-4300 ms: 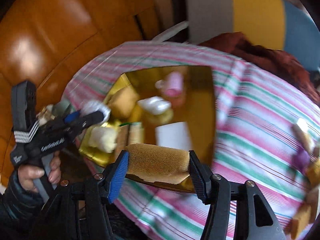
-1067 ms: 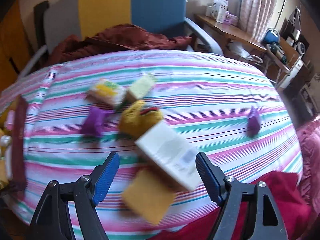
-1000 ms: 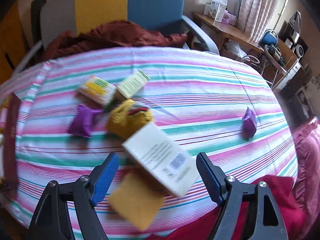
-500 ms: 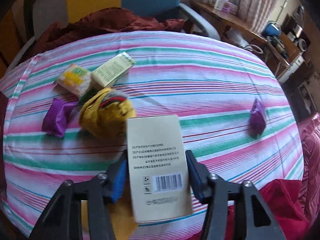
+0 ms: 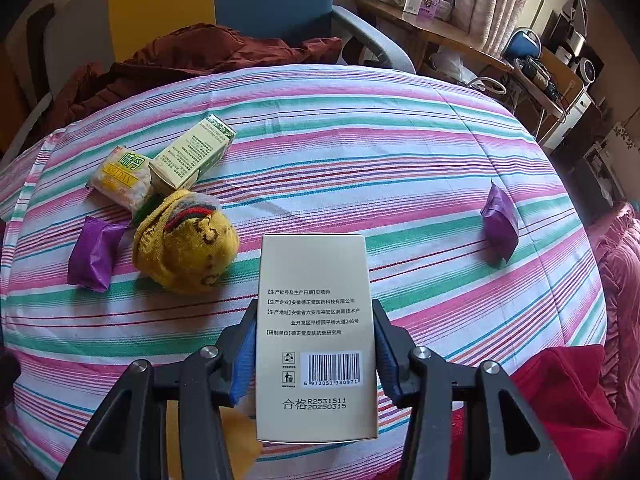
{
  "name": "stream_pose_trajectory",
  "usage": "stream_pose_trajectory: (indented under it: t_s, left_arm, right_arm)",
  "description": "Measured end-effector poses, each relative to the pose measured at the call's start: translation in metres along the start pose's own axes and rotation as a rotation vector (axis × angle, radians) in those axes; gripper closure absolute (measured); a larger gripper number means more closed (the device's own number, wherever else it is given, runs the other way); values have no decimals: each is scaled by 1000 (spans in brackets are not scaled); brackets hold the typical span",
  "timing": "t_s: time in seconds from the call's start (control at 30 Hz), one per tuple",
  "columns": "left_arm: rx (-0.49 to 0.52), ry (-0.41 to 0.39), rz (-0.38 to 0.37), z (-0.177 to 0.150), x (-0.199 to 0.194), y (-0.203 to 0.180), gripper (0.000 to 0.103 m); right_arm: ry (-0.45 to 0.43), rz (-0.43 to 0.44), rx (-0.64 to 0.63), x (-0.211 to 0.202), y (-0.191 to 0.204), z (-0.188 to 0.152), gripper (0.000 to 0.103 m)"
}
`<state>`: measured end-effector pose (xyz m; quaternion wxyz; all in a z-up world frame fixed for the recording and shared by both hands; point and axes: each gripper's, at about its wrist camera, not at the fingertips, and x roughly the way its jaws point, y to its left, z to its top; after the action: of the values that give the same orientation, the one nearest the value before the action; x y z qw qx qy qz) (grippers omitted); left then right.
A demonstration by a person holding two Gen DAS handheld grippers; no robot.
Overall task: Organize objects
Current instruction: 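Grasp the white barcode box with the right tool while the left grasps the purple packet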
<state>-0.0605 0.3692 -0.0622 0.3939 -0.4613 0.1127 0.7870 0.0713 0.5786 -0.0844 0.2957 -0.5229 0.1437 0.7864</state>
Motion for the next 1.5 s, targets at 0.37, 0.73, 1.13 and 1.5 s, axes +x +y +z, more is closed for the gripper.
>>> stream_pose_trajectory:
  t_s: [0.37,0.73,1.13,1.5]
  left_arm:
    - [37,69,28,41,62,-17,15]
    - [88,65,51,43,93,-14,59]
    - [88,8,63,4,65,-3,64]
    - [36,30,97,-35,26,5,67]
  right_arm:
    - [27,3,-2,9,-4,1,51]
    - [23,13,14,9,-7,0,51]
    - [-93,61,49,-12,-15,3,52]
    - [-227,131,76,-37,-19,9,52]
